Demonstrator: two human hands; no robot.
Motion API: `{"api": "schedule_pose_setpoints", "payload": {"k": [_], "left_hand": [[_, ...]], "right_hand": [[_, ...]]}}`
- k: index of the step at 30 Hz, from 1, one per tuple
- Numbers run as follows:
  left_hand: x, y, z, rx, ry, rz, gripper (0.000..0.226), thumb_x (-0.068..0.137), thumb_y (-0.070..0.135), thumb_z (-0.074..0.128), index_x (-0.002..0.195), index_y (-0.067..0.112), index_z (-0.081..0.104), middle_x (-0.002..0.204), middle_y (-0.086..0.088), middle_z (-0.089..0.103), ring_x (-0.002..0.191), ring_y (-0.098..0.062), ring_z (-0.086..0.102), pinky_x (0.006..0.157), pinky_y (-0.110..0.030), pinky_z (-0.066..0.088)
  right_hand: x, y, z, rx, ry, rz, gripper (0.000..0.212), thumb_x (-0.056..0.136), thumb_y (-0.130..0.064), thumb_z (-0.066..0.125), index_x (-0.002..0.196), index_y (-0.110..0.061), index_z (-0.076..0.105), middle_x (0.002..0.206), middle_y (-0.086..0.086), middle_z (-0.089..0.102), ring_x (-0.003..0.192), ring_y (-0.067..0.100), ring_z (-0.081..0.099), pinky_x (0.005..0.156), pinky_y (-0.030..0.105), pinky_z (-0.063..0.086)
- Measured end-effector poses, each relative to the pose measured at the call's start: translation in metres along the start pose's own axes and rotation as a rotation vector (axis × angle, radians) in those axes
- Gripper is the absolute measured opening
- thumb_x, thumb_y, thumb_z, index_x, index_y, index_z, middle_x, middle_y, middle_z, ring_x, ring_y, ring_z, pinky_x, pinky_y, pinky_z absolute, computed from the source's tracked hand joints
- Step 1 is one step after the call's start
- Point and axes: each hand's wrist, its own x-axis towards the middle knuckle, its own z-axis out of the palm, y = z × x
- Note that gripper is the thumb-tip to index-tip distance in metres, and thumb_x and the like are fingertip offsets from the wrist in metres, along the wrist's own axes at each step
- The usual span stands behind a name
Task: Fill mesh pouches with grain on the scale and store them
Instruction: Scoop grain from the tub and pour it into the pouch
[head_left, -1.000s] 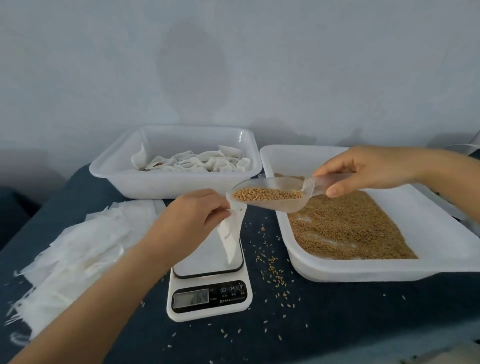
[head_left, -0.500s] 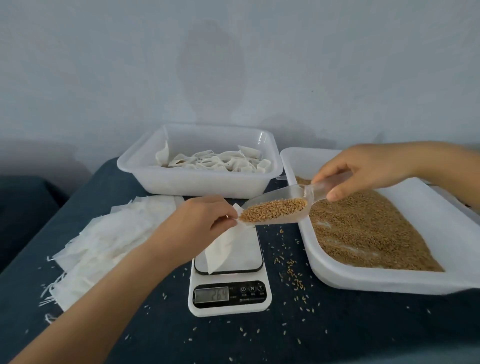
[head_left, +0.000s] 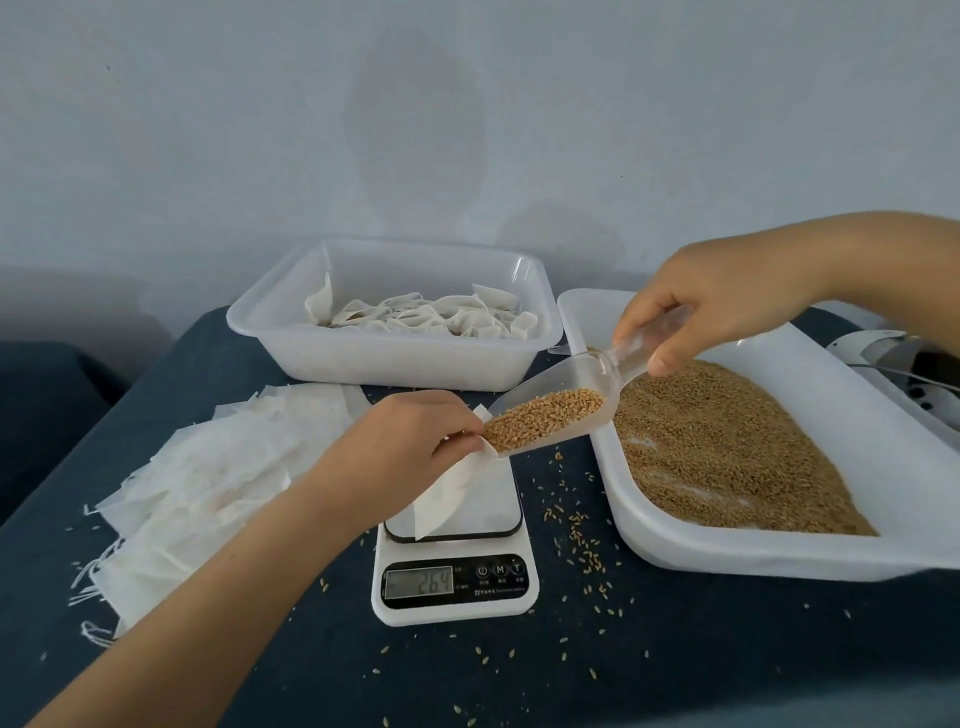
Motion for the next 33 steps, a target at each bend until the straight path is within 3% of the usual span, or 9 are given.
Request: {"api": "schedule_pose_setpoints", "payload": {"k": [4, 11, 18, 24, 33], "left_hand": [[0.001, 0.001, 0.001, 0.011, 0.015, 0.015, 0.011, 0.087, 0.016, 0.065, 0.094, 0.013, 0.073, 0.086, 0.004, 0.068, 0.074, -0.005, 0.055, 0.068, -0.019, 0.042], [0.000, 0.002, 0.004, 0.009, 0.007, 0.024, 0.012, 0.088, 0.017, 0.064, 0.094, 0.014, 0.073, 0.091, 0.004, 0.068, 0.080, -0.009, 0.060, 0.072, -0.026, 0.047], [0.001, 0.003, 0.004, 0.010, 0.023, 0.041, 0.010, 0.087, 0.015, 0.065, 0.092, 0.011, 0.073, 0.088, 0.002, 0.069, 0.080, -0.011, 0.062, 0.072, -0.025, 0.045], [0.000, 0.003, 0.004, 0.006, 0.020, 0.048, 0.011, 0.087, 0.015, 0.065, 0.092, 0.011, 0.074, 0.090, 0.004, 0.069, 0.081, -0.010, 0.062, 0.073, -0.024, 0.046], [0.001, 0.005, 0.007, 0.011, 0.028, 0.049, 0.011, 0.088, 0.015, 0.065, 0.090, 0.009, 0.074, 0.087, 0.002, 0.069, 0.080, -0.013, 0.062, 0.072, -0.028, 0.046]], "right_hand": [[0.000, -0.002, -0.004, -0.025, -0.012, 0.025, 0.031, 0.082, -0.035, 0.070, 0.112, -0.040, 0.063, 0.089, -0.027, 0.060, 0.077, -0.021, 0.050, 0.063, -0.003, 0.033], [-0.001, -0.009, -0.011, -0.077, -0.033, 0.039, 0.030, 0.080, -0.038, 0.071, 0.109, -0.042, 0.064, 0.091, -0.031, 0.061, 0.084, -0.019, 0.051, 0.068, 0.004, 0.035], [-0.003, -0.019, -0.019, -0.131, -0.035, 0.043, 0.035, 0.080, -0.039, 0.070, 0.115, -0.038, 0.064, 0.100, -0.024, 0.064, 0.095, -0.006, 0.056, 0.079, 0.007, 0.038], [-0.001, -0.024, -0.025, -0.185, -0.041, 0.060, 0.034, 0.079, -0.041, 0.071, 0.113, -0.040, 0.063, 0.089, -0.028, 0.060, 0.079, -0.015, 0.052, 0.065, 0.005, 0.036], [0.003, -0.041, -0.038, -0.329, -0.065, 0.060, 0.036, 0.080, -0.039, 0.070, 0.116, -0.034, 0.063, 0.093, -0.021, 0.061, 0.086, 0.000, 0.056, 0.072, 0.012, 0.039]]}}
